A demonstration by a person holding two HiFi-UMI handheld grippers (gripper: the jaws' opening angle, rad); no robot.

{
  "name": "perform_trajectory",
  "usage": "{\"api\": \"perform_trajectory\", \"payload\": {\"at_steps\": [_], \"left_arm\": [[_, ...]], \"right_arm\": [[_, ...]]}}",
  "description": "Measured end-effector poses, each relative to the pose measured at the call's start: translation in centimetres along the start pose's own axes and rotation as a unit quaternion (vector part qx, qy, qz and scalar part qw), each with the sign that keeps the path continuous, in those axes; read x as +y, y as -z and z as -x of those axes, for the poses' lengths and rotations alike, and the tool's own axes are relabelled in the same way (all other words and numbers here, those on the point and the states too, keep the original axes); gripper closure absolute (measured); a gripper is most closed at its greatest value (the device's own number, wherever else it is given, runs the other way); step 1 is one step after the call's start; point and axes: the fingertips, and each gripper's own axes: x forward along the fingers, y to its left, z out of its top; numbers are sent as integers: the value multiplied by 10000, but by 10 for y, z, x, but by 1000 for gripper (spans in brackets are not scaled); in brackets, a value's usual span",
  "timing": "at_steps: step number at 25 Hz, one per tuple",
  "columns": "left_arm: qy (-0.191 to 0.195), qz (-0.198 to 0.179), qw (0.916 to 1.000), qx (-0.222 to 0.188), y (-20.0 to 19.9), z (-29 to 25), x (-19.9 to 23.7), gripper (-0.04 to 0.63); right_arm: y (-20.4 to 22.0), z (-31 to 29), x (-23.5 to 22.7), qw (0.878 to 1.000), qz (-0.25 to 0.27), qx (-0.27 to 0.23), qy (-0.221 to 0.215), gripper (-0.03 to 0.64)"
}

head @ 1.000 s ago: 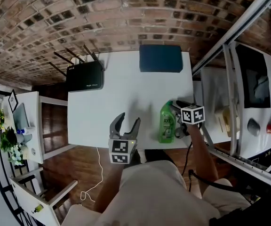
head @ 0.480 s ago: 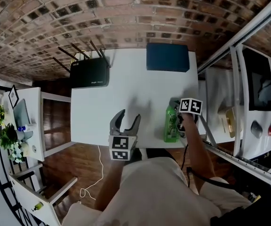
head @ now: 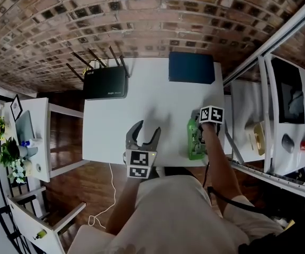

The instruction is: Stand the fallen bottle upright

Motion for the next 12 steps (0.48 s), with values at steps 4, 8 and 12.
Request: {"api": "perform_trajectory", "payload": {"at_steps": [4,8,12], "left_arm": [[91,-47,9998,-190,-12,5,3,322],[182,-21,9993,-334,-20,4,3,322],[312,52,9988,-381,-27,6,-3,322]], "right_arm": [[-4,22,29,9987,60,-384,-340,480],[-12,51,62,9936,269,-825,-727,489],[-23,81,85,9848,356,-1272,-1130,495]]}}
